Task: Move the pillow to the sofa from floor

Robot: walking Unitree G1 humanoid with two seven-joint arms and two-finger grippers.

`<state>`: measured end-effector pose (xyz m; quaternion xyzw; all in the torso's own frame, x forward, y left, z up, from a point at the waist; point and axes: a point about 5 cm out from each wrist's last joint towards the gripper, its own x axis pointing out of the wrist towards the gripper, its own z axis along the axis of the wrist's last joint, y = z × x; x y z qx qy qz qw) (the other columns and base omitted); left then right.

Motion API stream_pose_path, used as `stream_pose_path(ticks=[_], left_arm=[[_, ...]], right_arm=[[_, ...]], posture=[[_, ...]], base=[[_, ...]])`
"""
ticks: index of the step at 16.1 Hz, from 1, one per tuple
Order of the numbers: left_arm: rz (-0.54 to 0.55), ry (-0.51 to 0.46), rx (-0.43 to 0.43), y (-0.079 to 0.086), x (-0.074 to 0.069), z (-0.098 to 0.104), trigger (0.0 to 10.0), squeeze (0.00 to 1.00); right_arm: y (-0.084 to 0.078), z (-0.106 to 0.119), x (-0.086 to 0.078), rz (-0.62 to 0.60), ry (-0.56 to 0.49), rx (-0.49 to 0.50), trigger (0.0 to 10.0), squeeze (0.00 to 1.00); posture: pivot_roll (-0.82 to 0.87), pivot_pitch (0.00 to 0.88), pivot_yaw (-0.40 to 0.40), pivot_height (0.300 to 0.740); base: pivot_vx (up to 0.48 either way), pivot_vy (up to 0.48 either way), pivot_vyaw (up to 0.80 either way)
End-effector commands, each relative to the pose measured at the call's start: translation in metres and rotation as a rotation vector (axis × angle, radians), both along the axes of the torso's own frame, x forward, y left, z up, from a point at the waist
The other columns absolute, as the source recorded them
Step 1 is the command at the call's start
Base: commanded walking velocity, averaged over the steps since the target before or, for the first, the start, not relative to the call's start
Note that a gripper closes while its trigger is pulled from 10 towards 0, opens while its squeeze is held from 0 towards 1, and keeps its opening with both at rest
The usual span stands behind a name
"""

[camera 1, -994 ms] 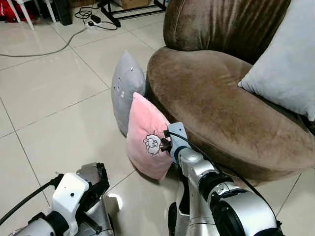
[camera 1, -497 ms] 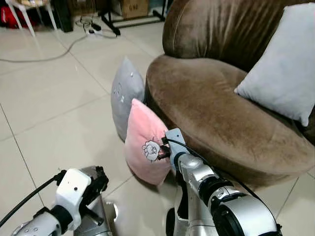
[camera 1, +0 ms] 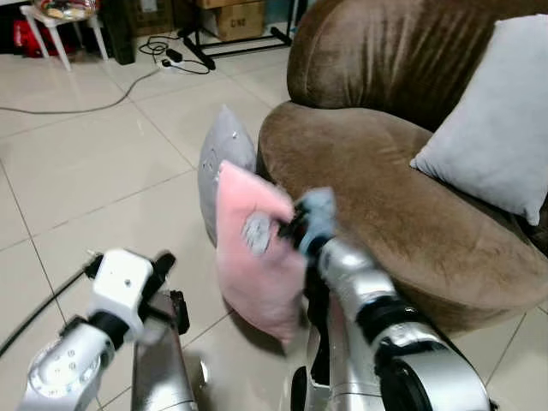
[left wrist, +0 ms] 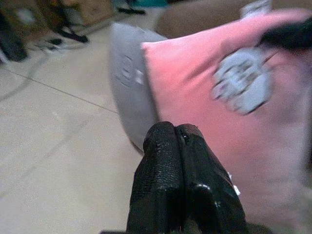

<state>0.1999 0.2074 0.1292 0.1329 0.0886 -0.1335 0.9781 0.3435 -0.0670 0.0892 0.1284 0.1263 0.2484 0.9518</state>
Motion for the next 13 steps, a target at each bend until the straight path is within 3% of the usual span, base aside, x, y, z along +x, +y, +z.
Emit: stream_pose_path(ticks=[1,3,6,7,8,10,13], left_arm=[[0.031,-0.045,-0.004,0.001,0.006,0.008,10.0,0.00],[0.086,-0.151,-0.024,-0.002,0.022,0.034,10.0,0.00],[0.095,-0.237,-0.048,-0.012,0.037,0.057,10.0,0.00],[0.103,-0.257,-0.074,-0.015,0.038,0.063,10.0,0.00],[0.090,-0.274,-0.063,-0.018,0.040,0.066,10.0,0.00],[0.104,-0.291,-0.055,-0.022,0.048,0.069,10.0,0.00],[0.125,-0.301,-0.004,-0.023,0.055,0.069,10.0,0.00]], right_arm=[[-0.015,0.032,0.008,-0.059,-0.100,0.089,0.0,0.00],[-0.040,0.081,-0.006,-0.170,-0.228,0.209,0.0,0.00],[-0.057,0.114,-0.031,-0.220,-0.314,0.183,0.0,0.00],[-0.065,0.127,-0.042,-0.255,-0.331,0.193,3.4,0.00],[-0.074,0.138,-0.048,-0.295,-0.346,0.174,10.0,0.00],[-0.083,0.153,-0.047,-0.366,-0.385,0.156,10.0,0.00],[-0.078,0.156,-0.043,-0.384,-0.361,0.145,10.0,0.00]], posture=[[0.03,0.000,-0.058,0.426],[0.01,0.000,-0.038,0.426],[-0.02,0.000,-0.013,0.426],[-0.03,0.000,-0.009,0.426],[-0.04,0.000,-0.007,0.426],[-0.04,0.000,-0.010,0.426],[-0.04,0.000,-0.019,0.446]], base=[[0.000,0.000,0.00],[0.000,0.000,0.00],[0.000,0.000,0.00],[0.000,0.000,0.00],[0.000,0.000,0.00],[0.000,0.000,0.00],[0.000,0.000,0.00]])
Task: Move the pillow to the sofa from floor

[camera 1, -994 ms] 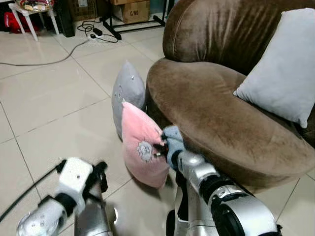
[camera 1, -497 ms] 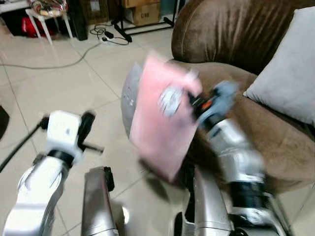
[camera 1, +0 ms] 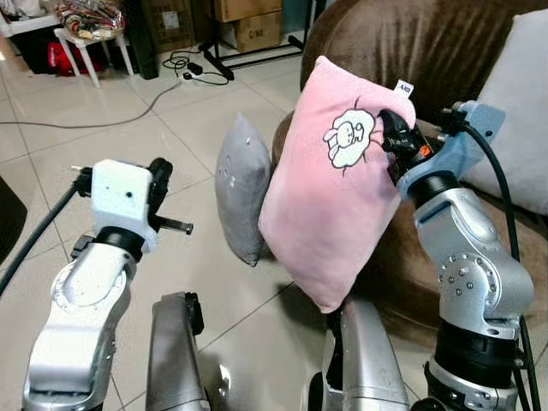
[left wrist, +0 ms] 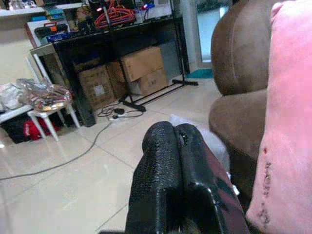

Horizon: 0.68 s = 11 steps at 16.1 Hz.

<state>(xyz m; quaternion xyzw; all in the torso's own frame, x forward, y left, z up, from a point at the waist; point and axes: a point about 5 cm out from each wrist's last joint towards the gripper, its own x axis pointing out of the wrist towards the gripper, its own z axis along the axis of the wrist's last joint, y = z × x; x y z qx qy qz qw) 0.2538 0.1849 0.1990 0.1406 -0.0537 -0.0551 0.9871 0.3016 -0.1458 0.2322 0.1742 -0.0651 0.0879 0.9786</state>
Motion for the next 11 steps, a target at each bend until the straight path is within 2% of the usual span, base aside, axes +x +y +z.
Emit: stream_pose_path(ticks=[1,3,5,7,9,11], left_arm=[[-0.002,0.002,0.042,-0.0022,0.0018,-0.0024,10.0,0.00],[0.012,-0.002,0.031,-0.0012,0.0015,-0.0032,10.0,0.00],[-0.004,-0.002,0.062,-0.0038,-0.0013,-0.0043,10.0,0.00],[-0.005,-0.005,0.065,-0.0035,-0.0002,-0.0039,10.0,0.00],[-0.006,-0.006,0.066,-0.0032,0.0004,-0.0040,10.0,0.00],[-0.009,-0.006,0.067,-0.0035,0.0007,-0.0044,10.0,0.00]], right_arm=[[0.0044,0.0125,-0.0032,0.011,-0.037,-0.013,10.0,0.00],[0.0040,0.0102,-0.0028,0.004,-0.019,-0.016,10.0,0.00],[0.0042,0.0092,0.0002,-0.018,-0.020,-0.040,10.0,0.00],[0.0045,0.0109,0.0023,-0.054,-0.039,-0.118,10.0,0.00],[0.0032,0.0107,0.0026,-0.081,-0.048,-0.157,10.0,0.00],[0.0039,0.0083,0.0011,-0.099,-0.080,-0.208,10.0,0.00]], posture=[[-0.04,0.000,-0.018,0.456],[-0.02,0.000,-0.030,0.476],[-0.01,0.000,-0.031,0.501],[-0.02,0.000,-0.026,0.516],[-0.02,0.000,-0.021,0.516],[-0.02,0.000,-0.021,0.536]], base=[[0.000,0.000,0.00],[0.000,0.000,0.00],[0.000,0.000,0.00],[0.000,0.000,0.00],[0.000,0.000,0.00],[0.000,0.000,0.00]])
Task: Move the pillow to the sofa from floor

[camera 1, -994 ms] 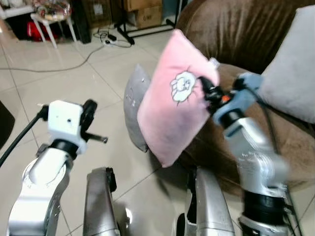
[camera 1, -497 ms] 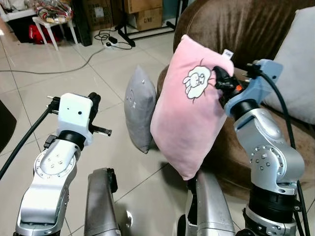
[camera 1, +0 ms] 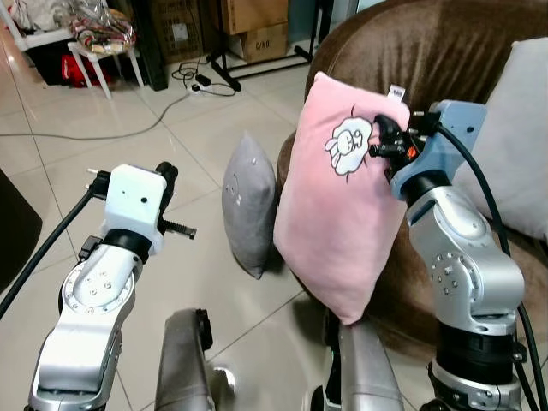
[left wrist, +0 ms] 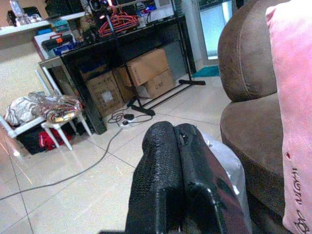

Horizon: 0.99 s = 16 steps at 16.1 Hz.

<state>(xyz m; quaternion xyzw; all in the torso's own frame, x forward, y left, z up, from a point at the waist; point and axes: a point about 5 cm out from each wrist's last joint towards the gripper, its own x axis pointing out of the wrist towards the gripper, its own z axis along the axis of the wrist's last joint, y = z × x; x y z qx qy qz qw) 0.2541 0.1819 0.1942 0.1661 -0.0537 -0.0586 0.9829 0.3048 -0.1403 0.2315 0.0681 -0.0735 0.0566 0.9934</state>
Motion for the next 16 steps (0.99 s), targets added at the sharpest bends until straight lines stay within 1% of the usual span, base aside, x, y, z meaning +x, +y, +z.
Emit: stream_pose_path(ticks=[1,7,10,11,12,13,14,16], left_arm=[[-0.001,-0.004,0.011,0.000,0.000,0.000,10.0,0.00],[0.014,-0.002,0.004,0.000,-0.002,-0.001,10.0,0.00],[0.024,0.001,0.003,0.001,-0.002,-0.003,10.0,0.00],[0.032,0.001,-0.001,0.001,-0.003,-0.003,10.0,0.00],[0.037,0.003,-0.003,0.001,-0.005,-0.004,10.0,0.00],[0.039,0.004,-0.004,0.001,-0.005,-0.004,10.0,0.00],[0.041,0.010,-0.002,0.002,-0.007,-0.008,10.0,0.00],[0.041,0.018,0.000,0.002,-0.007,-0.010,10.0,0.00]], right_arm=[[0.000,0.008,-0.002,-0.016,-0.070,-0.023,10.0,0.00],[0.005,0.004,-0.002,0.008,-0.067,-0.018,10.0,0.00],[0.006,-0.001,-0.001,0.024,-0.040,0.013,10.0,0.00],[0.006,-0.005,-0.001,0.022,-0.016,0.045,10.0,0.00],[0.007,-0.008,-0.003,0.031,-0.004,0.108,10.0,0.00],[0.006,-0.009,-0.004,0.035,-0.002,0.138,10.0,0.00],[0.005,-0.009,-0.007,0.057,-0.011,0.208,10.0,0.00],[0.005,-0.015,-0.009,0.052,0.003,0.175,10.0,0.00]], posture=[[-0.02,0.000,-0.021,0.551],[-0.01,0.000,-0.038,0.606],[-0.01,0.000,-0.040,0.631],[-0.01,0.000,-0.043,0.635],[0.00,0.000,-0.041,0.635],[0.00,0.000,-0.041,0.635],[-0.01,0.000,-0.039,0.650],[-0.01,0.000,-0.029,0.665]], base=[[0.000,0.000,0.00],[0.000,0.000,0.00],[0.000,0.000,0.00],[0.000,0.000,0.00],[0.000,0.000,0.00],[0.000,0.000,0.00],[0.000,0.000,0.00],[0.000,0.000,0.00]])
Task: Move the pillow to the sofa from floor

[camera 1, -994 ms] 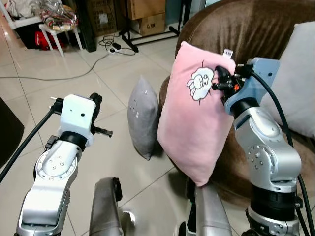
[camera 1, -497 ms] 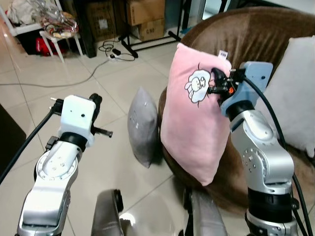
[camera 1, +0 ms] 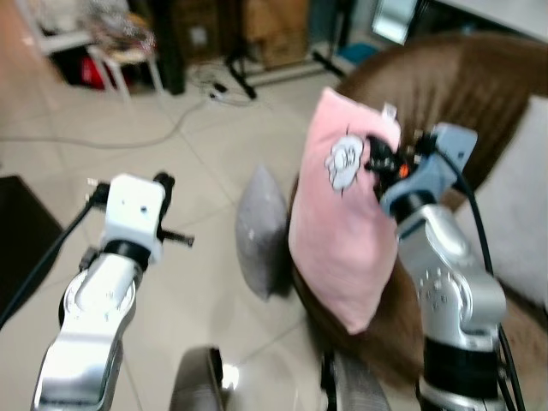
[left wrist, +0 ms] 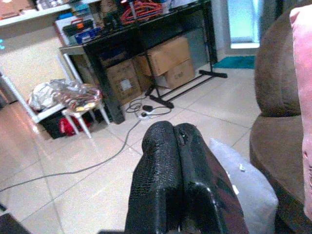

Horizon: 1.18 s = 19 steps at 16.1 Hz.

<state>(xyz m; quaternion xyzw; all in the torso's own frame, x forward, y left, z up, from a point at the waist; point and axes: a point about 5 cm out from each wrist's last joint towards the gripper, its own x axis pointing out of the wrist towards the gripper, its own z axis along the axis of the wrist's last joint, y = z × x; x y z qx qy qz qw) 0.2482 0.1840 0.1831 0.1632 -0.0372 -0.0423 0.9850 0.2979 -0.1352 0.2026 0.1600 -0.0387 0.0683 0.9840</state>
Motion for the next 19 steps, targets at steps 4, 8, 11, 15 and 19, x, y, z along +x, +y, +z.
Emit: stream_pose_path(ticks=[4,8,11,15,19], left_arm=[[-0.001,0.006,0.018,-0.001,-0.001,-0.005,10.0,0.00],[0.001,0.005,0.016,-0.001,-0.002,-0.005,10.0,0.00],[0.004,0.004,0.016,0.000,-0.002,-0.005,10.0,0.00],[0.001,0.005,0.017,0.000,0.000,-0.006,10.0,0.00],[0.003,0.001,0.005,-0.001,0.001,-0.006,10.0,0.00]], right_arm=[[-0.008,-0.001,-0.007,-0.060,-0.059,-0.136,10.0,0.00],[-0.007,-0.005,-0.010,-0.031,-0.057,-0.098,10.0,0.00],[-0.006,-0.005,-0.010,-0.019,-0.063,-0.127,10.0,0.00],[-0.004,-0.006,-0.010,-0.003,-0.060,-0.124,10.0,0.00],[0.003,-0.011,-0.008,0.026,-0.026,-0.129,10.0,0.00]], posture=[[-0.02,0.000,-0.022,0.700],[-0.02,0.000,-0.027,0.740],[-0.02,0.000,-0.027,0.740],[-0.02,0.000,-0.024,0.740],[-0.03,0.000,-0.024,0.740]], base=[[0.000,0.000,0.00],[0.000,0.000,0.00],[0.000,0.000,0.00],[0.000,0.000,0.00],[0.000,0.000,0.00]])
